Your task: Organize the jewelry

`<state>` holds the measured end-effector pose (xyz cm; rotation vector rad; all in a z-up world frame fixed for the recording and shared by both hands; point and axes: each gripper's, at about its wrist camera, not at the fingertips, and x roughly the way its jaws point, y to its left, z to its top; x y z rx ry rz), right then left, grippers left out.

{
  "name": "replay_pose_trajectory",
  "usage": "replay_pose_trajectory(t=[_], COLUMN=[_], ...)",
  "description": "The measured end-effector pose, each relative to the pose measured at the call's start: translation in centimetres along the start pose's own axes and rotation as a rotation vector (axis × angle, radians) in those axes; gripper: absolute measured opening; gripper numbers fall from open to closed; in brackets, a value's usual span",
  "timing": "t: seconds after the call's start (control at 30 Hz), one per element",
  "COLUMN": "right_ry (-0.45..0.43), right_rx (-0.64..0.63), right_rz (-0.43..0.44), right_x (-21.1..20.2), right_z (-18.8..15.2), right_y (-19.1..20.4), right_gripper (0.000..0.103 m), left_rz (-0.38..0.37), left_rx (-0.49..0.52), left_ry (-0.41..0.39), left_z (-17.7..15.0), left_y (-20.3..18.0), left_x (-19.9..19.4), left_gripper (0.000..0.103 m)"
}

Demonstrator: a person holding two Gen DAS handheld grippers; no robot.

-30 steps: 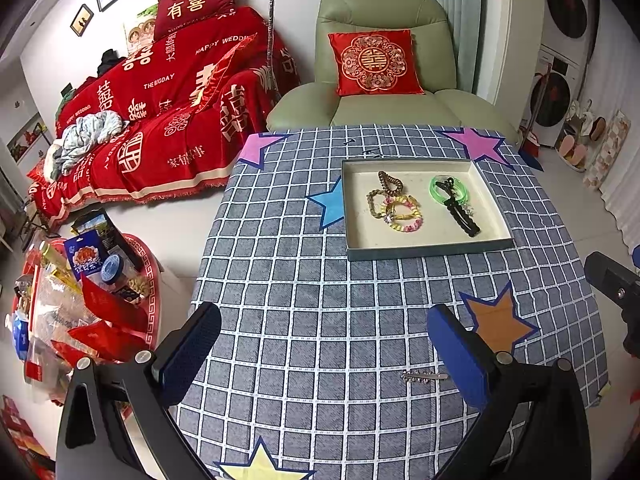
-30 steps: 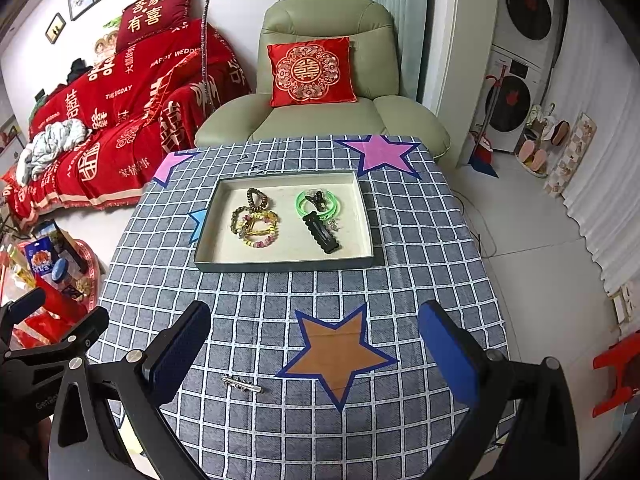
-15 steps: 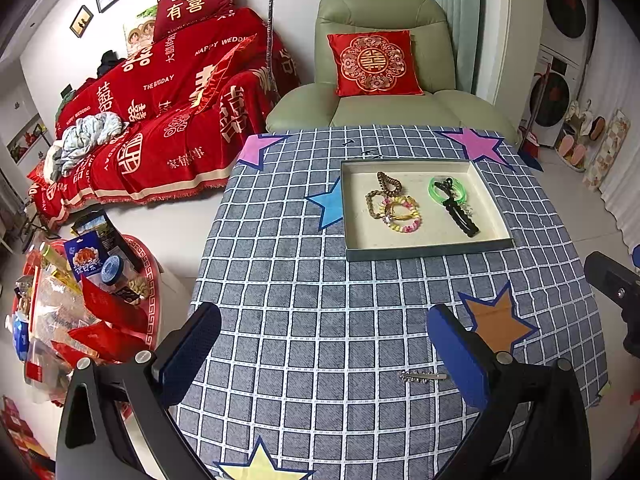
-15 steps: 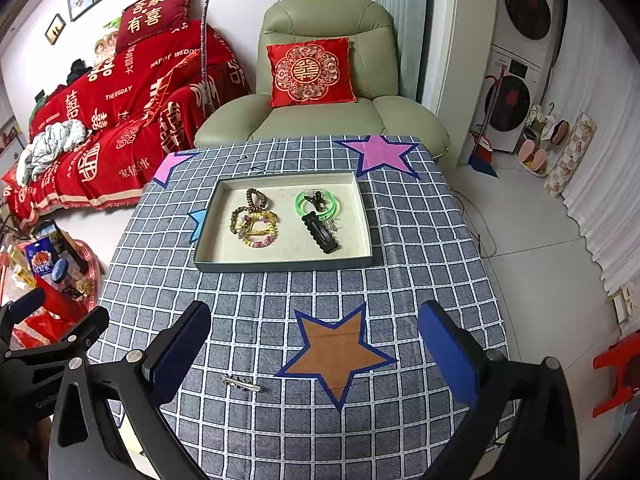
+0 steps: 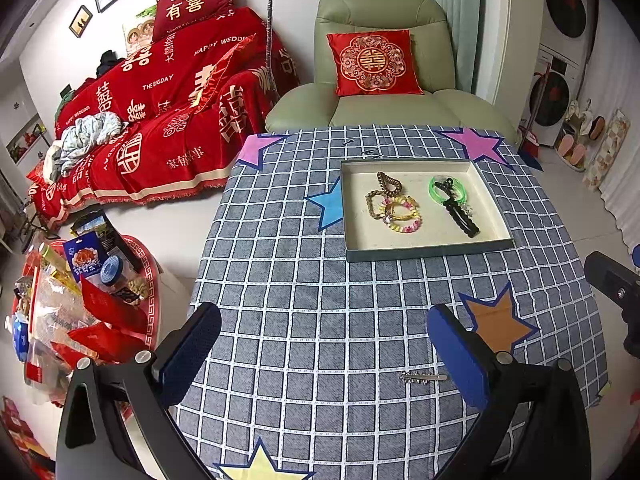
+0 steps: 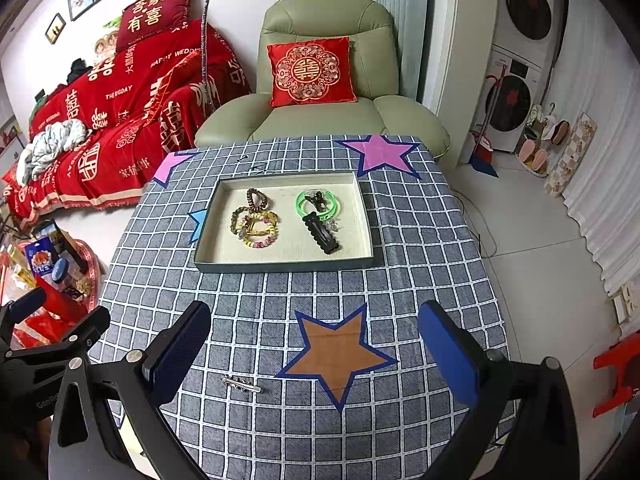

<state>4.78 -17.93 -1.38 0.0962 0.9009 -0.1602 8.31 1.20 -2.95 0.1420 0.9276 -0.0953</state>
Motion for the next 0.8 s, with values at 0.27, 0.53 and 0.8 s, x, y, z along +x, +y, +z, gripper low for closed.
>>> replay_pose_trajectory(t=[0.27, 0.53, 0.8], right_ry=[0.0, 0.002, 0.004], right_rx=[0.0, 0.001, -0.001], right_rz=[0.0, -0.002, -0.001], right_x=[-0.1, -0.04, 0.22], right_z=[0.09, 0.04, -0.14], right_y=[0.01, 0.02, -0.11], right_gripper=[0.103, 0.103, 0.103], left_rz=[0.001, 0.008, -0.016], left_rx=[0.001, -0.001, 0.004], left_ry=[0.001, -0.003, -0.007], left_z=[0.02, 0.17, 0.26], left_y=[0.01, 0.16, 0.38], left_x=[0.02, 0.16, 0.3], left_gripper=[0.103, 0.103, 0.103])
